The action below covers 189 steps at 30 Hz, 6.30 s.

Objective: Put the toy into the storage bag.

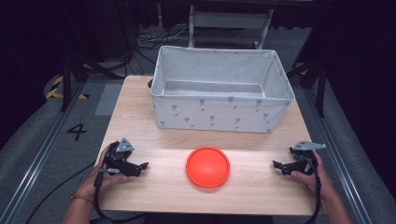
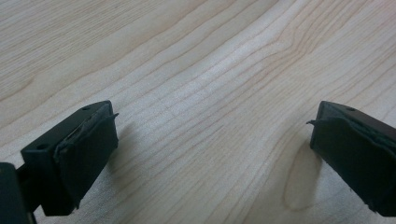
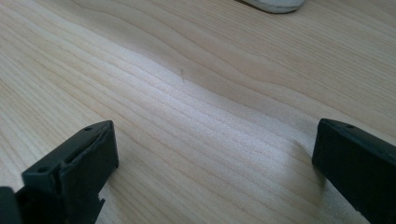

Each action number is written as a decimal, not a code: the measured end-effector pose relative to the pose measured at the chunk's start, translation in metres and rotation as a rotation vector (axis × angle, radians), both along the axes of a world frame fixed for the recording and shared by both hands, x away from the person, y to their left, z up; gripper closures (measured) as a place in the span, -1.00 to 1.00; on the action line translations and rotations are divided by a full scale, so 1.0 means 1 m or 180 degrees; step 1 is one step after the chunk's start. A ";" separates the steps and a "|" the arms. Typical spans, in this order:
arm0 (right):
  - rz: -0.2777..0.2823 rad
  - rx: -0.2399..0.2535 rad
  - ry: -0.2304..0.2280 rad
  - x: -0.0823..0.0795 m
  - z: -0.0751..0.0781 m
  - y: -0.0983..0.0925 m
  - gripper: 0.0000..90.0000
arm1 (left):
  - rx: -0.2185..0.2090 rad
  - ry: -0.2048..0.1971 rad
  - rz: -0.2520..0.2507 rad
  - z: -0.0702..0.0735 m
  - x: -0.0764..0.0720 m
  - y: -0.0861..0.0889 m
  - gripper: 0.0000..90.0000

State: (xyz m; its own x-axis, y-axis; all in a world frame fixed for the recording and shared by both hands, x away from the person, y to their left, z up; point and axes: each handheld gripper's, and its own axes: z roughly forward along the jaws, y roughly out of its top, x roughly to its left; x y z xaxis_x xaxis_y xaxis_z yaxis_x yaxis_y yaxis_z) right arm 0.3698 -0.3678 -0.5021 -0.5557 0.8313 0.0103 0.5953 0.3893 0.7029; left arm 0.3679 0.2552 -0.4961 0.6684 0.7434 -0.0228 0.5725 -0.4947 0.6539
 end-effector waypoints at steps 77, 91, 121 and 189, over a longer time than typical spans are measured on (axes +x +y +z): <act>0.1298 -0.0218 -0.0033 -0.014 0.060 0.155 -0.45 | 0.0015 -0.0015 -0.0062 0.000 0.002 0.001 -0.99; 0.1377 -0.0312 0.0137 0.007 0.041 0.197 -0.47 | 0.0019 -0.0011 -0.0065 0.000 0.002 0.001 -0.99; 0.1268 -0.0109 0.0255 0.019 0.026 0.205 0.26 | 0.0015 -0.0015 -0.0063 0.000 0.002 0.001 -0.99; 0.1904 -0.0711 0.0065 -0.006 0.137 0.208 0.84 | 0.0010 -0.0008 -0.0071 0.000 0.003 0.001 -0.99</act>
